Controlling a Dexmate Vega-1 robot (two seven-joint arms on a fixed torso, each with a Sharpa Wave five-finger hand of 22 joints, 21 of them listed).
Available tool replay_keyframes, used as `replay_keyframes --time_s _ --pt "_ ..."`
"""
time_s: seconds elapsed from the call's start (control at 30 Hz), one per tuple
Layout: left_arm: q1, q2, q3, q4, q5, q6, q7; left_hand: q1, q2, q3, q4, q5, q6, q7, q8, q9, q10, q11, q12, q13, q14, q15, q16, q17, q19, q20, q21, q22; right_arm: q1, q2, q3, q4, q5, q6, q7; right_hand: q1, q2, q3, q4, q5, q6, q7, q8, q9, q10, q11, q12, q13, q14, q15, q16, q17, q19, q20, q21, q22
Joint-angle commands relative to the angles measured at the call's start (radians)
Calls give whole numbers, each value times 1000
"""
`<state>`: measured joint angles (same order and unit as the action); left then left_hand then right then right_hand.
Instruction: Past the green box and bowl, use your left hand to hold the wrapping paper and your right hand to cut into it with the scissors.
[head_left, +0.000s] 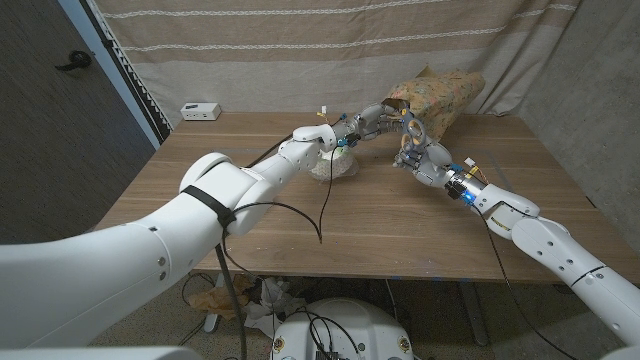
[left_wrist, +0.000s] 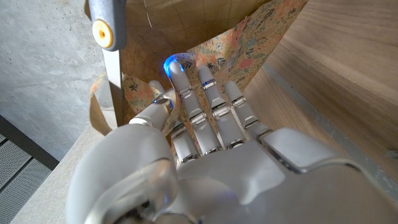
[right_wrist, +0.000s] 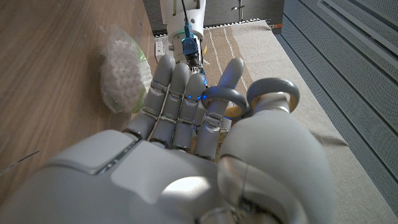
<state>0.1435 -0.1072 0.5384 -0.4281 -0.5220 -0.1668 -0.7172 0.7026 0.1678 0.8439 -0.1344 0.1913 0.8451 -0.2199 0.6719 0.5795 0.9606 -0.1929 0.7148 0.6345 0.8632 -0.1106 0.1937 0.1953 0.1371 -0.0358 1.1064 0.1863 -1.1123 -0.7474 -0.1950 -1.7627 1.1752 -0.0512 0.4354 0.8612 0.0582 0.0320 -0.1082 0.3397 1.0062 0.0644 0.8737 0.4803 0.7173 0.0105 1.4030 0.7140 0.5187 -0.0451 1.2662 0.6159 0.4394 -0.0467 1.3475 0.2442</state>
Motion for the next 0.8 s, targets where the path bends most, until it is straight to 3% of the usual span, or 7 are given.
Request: replay_keyframes --time_s 0.03,0.8 --pt "5 6 -15 0 -2 9 23 8 -5 5 0 -1 23 22 -2 0 13 -16 8 2 13 -125 -3 1 -2 -129 7 -1 -11 -7 4 -17 10 -10 -11 139 129 41 -28 -11 64 52 8 4 40 -30 2 -2 5 -127 12 2 -9 -88 16 4" --pt "-49 -33 -3 0 29 86 217 -11 -5 2 11 5 -4 6 -3 16 -12 -17 1 2 -4 -125 -5 1 -5 -126 9 -2 -41 -24 1 -59 3 -9 -23 150 122 72 -13 -65 61 56 14 -1 32 -28 11 0 0 -125 32 -13 -31 -93 90 4"
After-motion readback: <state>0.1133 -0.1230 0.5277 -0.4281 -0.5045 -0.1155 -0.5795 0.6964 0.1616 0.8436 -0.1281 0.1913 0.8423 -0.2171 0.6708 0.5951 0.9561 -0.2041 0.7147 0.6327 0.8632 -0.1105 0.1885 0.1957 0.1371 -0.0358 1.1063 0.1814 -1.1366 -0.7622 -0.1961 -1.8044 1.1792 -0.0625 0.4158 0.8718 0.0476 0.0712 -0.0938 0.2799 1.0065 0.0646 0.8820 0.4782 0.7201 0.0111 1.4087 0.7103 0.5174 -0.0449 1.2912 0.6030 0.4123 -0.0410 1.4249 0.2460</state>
